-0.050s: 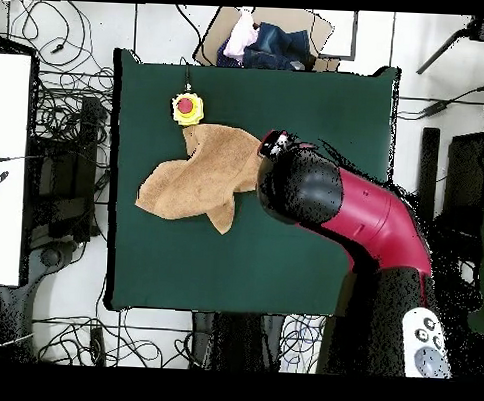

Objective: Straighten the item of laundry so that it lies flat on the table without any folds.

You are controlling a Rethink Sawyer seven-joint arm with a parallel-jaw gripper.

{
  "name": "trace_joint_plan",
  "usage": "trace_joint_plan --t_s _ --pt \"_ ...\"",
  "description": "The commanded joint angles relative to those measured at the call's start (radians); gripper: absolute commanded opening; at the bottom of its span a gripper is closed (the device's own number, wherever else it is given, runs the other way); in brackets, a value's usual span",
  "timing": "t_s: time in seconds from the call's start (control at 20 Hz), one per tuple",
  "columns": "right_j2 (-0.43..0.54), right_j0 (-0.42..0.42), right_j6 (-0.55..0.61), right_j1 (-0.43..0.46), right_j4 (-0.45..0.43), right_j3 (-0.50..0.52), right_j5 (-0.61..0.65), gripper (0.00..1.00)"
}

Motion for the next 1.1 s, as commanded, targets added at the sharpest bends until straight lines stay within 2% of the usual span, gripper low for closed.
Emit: trace_joint_plan --t_s 0.05,0.3,0.7,0.85,1.1 --pt "0.049 0.021 0.001 0.060 -0.073 -0.030 0.116 1.00" --pt "0.038 0.038 0.027 0.084 -0.078 -0.022 0.054 1.00" --pt "0.016 0.070 0.068 0.169 -0.108 -0.076 -0.024 1.00" --pt "-0.002 0.089 0.076 0.182 -0.128 -0.106 -0.012 1.00" --pt "0.021 0.071 0.069 0.192 -0.114 -0.114 0.032 1.00"
